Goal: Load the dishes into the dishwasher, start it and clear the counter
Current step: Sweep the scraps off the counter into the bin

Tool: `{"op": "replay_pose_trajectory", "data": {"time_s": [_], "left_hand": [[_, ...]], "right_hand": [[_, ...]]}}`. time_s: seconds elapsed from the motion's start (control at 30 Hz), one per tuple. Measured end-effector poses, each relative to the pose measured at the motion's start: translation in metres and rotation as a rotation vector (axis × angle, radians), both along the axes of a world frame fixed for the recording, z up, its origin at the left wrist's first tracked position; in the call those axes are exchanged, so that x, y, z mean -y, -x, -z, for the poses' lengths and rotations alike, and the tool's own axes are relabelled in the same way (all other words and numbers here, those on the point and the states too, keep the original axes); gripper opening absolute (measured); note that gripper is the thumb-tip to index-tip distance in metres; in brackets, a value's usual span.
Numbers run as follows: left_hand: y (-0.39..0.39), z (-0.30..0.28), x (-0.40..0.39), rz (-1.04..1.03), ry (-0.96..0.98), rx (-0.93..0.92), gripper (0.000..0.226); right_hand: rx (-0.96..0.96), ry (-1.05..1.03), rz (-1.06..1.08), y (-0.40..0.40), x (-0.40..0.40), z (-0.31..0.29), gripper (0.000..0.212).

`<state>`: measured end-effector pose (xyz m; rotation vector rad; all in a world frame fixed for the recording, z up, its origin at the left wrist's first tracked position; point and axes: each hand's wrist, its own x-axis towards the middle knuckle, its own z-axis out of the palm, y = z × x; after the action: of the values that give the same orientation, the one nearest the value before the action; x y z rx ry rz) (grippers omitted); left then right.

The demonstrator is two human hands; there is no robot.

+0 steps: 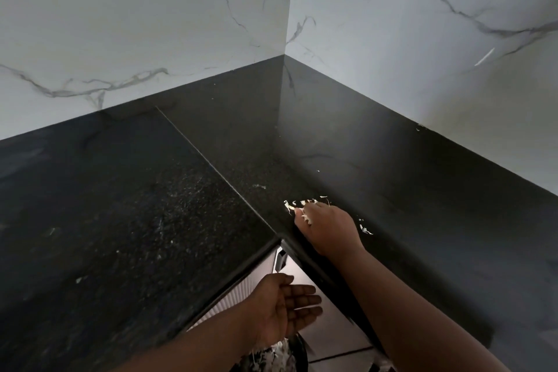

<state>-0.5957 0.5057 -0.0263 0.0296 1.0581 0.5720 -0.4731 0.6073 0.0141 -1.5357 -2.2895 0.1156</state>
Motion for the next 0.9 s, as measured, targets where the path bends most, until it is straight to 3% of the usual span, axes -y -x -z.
{"op": "replay_pose_trajectory", "data": {"time_s": [0.23,0.43,0.5,0.63,0.8,0.9], "left_hand": [[-0.011,-0.004,-0.001,-0.165,-0.067,-0.037,0.044],[-0.023,0.001,0.011,-0.352,-0.065,-0.015,0.043],[-0.024,0.005,0.018,-0.379,-0.058,-0.003,0.044],[-0.021,0.018,0.034,-0.427,-0.066,0.073,0.043],[-0.007,0.041,0.063,-0.415,0.001,0.215,0.062],[-0.004,0.078,0.078,-0.53,0.094,0.099,0.045]], "right_hand": [[-0.133,0.087,-0.004,-0.011,0.001,-0.009,0.044],[-0.658,0.18,0.128,-0.015,0.017,-0.04,0.046],[-0.749,0.229,0.095,-0.007,0.038,-0.042,0.044],[-0.681,0.298,-0.052,0.012,0.094,-0.014,0.043],[-0.275,0.443,0.08,0.038,0.147,0.061,0.041],[-0.38,0.503,0.166,0.049,0.167,0.112,0.041]]}}
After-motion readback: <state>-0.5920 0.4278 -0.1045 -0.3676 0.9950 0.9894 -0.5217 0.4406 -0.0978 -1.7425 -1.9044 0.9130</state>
